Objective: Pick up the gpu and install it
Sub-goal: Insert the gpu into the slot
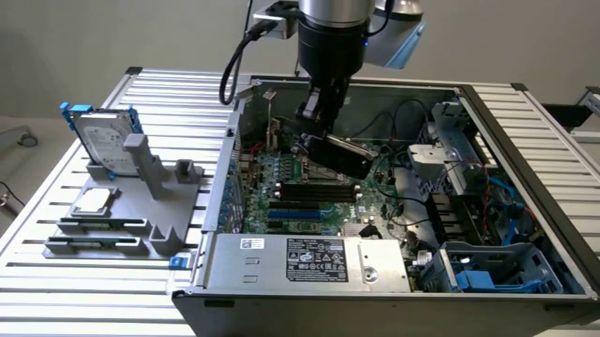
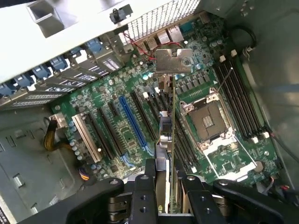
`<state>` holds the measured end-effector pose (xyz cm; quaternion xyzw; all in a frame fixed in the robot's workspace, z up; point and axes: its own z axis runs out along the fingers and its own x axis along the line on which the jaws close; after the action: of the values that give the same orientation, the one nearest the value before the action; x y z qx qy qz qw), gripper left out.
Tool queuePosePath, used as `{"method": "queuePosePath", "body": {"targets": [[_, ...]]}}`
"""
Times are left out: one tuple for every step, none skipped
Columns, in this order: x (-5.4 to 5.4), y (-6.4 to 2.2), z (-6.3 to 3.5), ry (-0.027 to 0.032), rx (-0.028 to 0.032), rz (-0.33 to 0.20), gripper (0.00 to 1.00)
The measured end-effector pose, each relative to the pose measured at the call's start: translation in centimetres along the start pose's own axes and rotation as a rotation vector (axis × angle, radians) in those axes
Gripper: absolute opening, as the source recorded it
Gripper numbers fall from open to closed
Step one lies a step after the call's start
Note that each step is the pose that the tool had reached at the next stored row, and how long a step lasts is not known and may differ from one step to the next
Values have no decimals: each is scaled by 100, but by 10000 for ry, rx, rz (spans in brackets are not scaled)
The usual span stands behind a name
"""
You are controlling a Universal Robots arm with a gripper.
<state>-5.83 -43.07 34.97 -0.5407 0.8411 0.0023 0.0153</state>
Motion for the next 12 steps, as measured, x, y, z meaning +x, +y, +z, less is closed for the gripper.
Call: {"method": "queuePosePath", "body": {"targets": [[0, 0, 5, -2, -6, -179, 26], [0, 0, 10, -4, -12, -376, 26], [0, 0, 14, -6, -19, -555, 26], [0, 0, 18, -6, -26, -736, 26], [1, 0, 22, -8, -35, -915, 26], [1, 0, 27, -9, -44, -1094, 26], [1, 0, 31, -9, -53, -1275, 26], [1, 0, 34, -8, -63, -1454, 26], [1, 0, 39, -10, -73, -1639, 26], [1, 0, 43, -9, -83, -1818, 26], [1, 1, 47, -11, -92, -1998, 26], [1, 1, 51, -11, -102, -2183, 26]]}}
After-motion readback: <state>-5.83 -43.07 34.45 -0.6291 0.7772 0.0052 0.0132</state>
